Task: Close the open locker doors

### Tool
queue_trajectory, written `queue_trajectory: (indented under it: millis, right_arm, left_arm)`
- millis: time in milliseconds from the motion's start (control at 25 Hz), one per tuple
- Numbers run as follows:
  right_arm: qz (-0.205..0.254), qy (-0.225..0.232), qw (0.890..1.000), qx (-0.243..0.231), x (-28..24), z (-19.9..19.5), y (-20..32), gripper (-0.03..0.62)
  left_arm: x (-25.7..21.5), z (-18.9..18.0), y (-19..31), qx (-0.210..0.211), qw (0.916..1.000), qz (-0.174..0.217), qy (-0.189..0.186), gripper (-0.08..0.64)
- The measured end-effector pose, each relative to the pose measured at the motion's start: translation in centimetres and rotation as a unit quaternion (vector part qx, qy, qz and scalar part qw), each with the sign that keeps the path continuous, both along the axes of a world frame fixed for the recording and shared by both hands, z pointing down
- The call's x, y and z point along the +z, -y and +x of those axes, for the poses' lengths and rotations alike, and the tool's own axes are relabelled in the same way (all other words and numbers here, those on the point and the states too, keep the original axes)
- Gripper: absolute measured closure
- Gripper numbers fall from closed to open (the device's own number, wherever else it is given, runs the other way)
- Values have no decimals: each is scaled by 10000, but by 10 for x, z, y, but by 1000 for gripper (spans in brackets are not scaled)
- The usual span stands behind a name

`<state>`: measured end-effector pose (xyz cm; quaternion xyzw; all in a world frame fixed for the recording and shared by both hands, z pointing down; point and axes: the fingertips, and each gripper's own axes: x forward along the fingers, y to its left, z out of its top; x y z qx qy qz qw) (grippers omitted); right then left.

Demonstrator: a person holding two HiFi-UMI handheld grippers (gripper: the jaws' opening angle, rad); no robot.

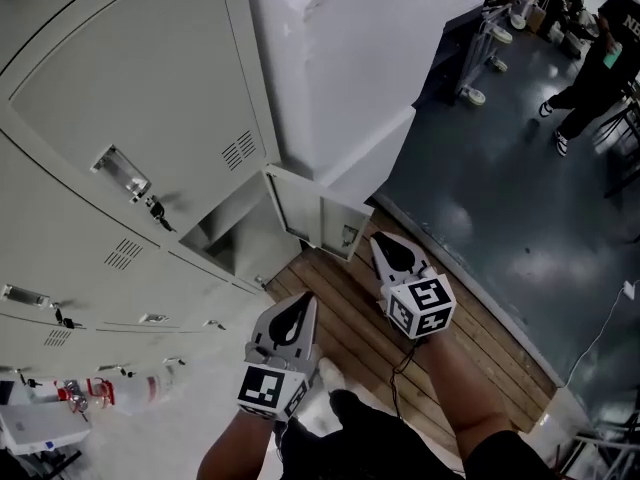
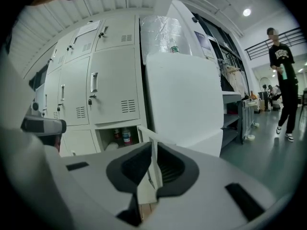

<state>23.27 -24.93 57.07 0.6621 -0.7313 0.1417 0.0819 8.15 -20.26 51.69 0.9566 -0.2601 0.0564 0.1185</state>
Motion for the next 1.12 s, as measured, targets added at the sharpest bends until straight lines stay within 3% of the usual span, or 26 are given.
queue_trajectory:
  millis: [440, 640, 1000, 1120]
  right_arm:
    - [-272, -279, 9992, -52, 40, 30, 38, 440]
    - [-221, -305, 9986, -368, 47, 29, 51, 397]
    - [-418, -344, 9963, -671, 70, 21, 63, 377]
    - [-480, -414, 9954, -724, 74, 17, 65, 400]
  left_arm:
    - [40, 7, 24, -108, 9999, -78, 61, 558]
    - [55, 15, 32, -126, 9998, -148, 69, 557]
    - [76, 19, 36, 14, 9993, -308, 224, 550]
    - [80, 15, 34, 9, 9988, -367, 323, 483]
